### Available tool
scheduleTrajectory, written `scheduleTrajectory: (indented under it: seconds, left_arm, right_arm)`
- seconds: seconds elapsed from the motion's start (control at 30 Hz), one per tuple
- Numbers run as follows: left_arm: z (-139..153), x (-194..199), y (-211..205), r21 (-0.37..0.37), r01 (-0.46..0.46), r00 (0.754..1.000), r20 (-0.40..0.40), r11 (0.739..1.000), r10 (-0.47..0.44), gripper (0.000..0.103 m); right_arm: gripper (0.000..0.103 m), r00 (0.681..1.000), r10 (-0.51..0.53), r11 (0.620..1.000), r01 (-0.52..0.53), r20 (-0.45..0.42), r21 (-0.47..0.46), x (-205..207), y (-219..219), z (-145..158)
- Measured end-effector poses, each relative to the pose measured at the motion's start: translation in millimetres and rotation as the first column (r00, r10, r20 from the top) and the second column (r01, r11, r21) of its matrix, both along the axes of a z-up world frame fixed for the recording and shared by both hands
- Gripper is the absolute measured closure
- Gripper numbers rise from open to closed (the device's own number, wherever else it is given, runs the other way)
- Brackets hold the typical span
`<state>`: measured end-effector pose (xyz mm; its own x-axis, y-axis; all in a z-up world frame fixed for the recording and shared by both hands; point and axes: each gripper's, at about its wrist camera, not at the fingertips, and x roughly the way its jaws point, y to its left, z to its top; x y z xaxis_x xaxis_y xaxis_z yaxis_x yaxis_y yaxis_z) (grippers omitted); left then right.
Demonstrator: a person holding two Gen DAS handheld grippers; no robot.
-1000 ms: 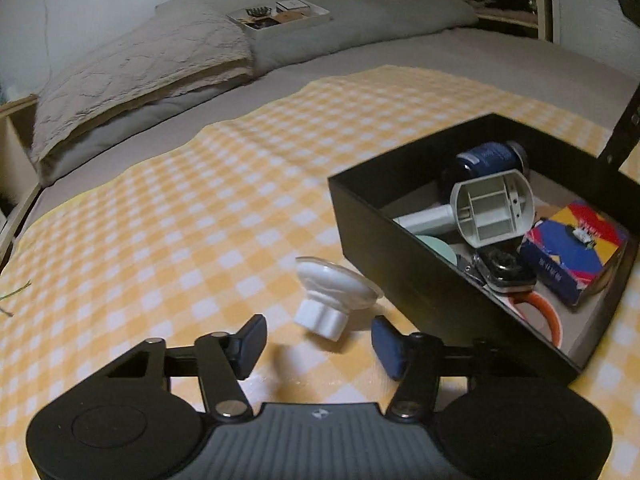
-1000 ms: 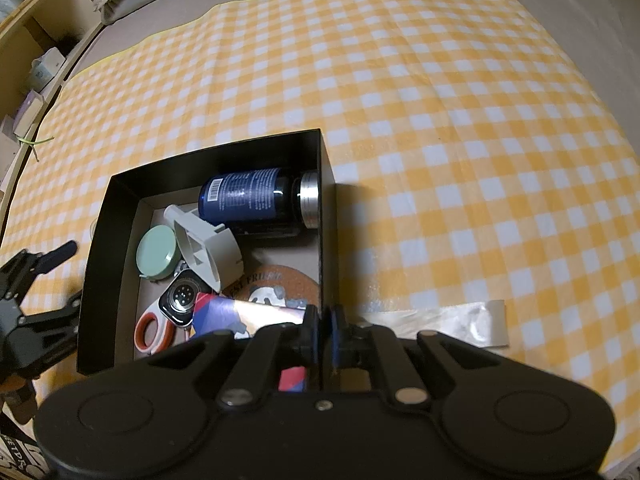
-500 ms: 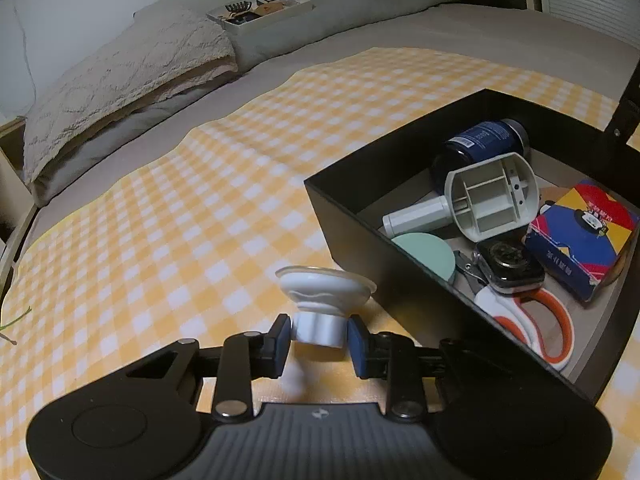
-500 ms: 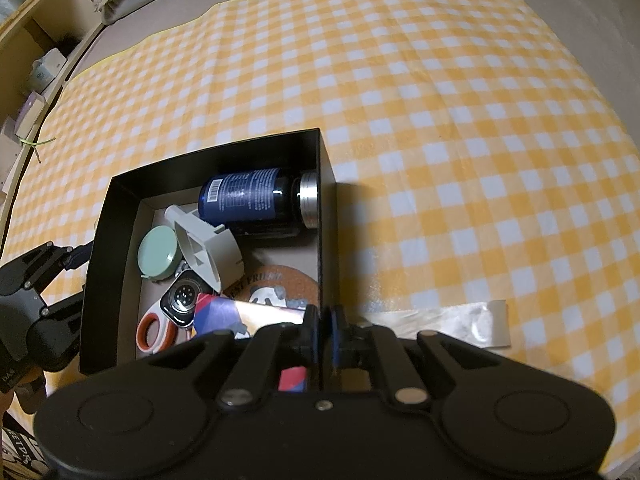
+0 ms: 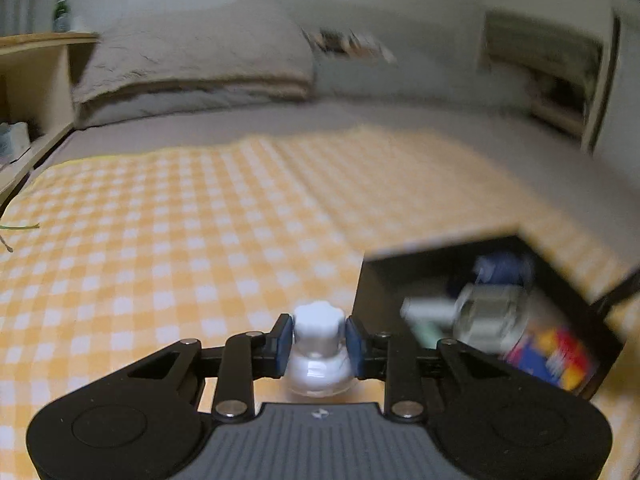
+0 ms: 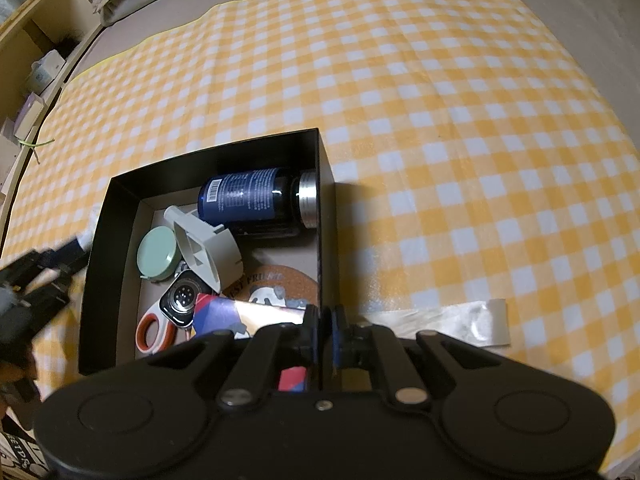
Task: Organize rigid objects
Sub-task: 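Grasp the white suction cup with the left tool, then lower the suction cup into the black box and open the left tool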
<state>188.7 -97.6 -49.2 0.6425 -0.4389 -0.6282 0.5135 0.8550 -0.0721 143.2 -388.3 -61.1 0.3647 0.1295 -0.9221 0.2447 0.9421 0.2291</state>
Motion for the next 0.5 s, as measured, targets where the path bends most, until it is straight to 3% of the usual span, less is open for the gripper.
scheduleTrajectory:
  seconds: [0.13, 0.23, 0.37, 0.5]
  left_arm:
    - [28.8, -15.6, -11.5, -0.065, 0.061, 0.996, 0.063, 0.996, -0.057, 0.073]
    - [36.3, -30.4, -31.1, -0.076, 0.151, 0.987, 0.065, 0.986, -0.146, 0.073]
    - [27.6, -50.0, -60.3, 0.019, 0.268, 0.963, 0.025, 0.963, -0.268, 0.073]
    - [11.5, -59.4, -81.9, 0.152, 0.329, 0.944, -0.042, 0.932, -0.326, 0.073]
  right_arm:
    - [0.096, 1.000, -0.002, 1.000, 0.002, 0.001, -0.004, 0.4, -0.9, -0.1]
    - [0.096, 1.000, 0.000, 1.000, 0.000, 0.001, -0.004, 0.6, -1.2, -0.2]
    - [0.096, 1.000, 0.001, 1.000, -0.001, 0.002, -0.003, 0.7, -1.0, 0.1]
    - [0.096, 1.000, 0.004, 1.000, -0.004, 0.005, -0.001, 0.0, -2.0, 1.2]
